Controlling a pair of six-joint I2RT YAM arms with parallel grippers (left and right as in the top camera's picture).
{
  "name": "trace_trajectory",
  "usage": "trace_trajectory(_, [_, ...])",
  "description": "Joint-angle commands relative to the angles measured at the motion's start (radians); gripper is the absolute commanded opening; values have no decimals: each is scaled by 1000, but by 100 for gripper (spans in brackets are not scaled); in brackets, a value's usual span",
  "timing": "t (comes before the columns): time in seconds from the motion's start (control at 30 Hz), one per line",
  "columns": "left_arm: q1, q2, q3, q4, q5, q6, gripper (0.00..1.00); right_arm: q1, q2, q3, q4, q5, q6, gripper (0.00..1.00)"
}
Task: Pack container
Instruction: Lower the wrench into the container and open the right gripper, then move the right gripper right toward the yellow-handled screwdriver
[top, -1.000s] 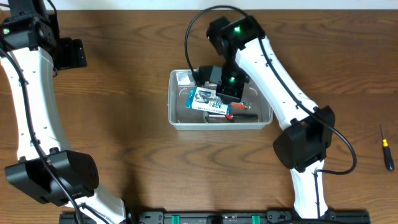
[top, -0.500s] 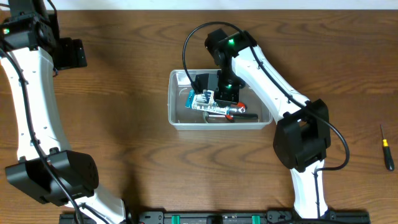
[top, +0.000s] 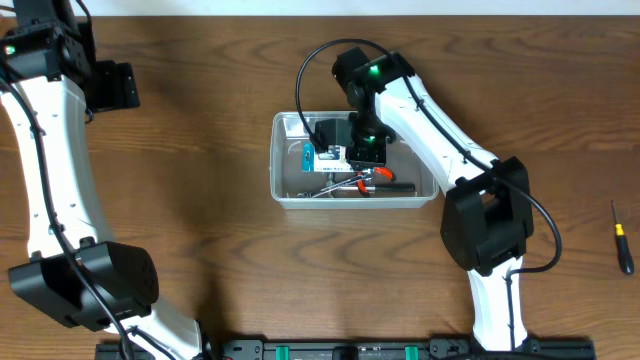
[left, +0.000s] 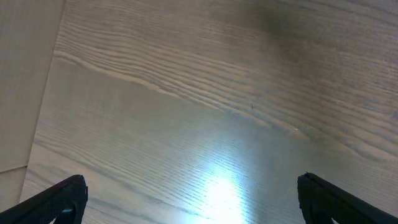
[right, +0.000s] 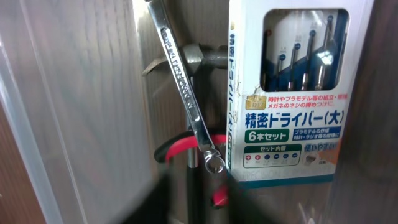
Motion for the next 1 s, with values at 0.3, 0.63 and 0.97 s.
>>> trace_trajectory(0.3, [3, -3, 5, 0, -8, 5, 98, -21, -37, 272, -239, 147, 227, 99])
trace_trajectory(0.63, [3, -3, 5, 0, -8, 5, 98, -161, -311, 357, -330, 148, 517, 99])
trace_trajectory(0.97, [3, -3, 5, 0, -8, 5, 98, -467, -683, 120, -330, 147, 636, 99])
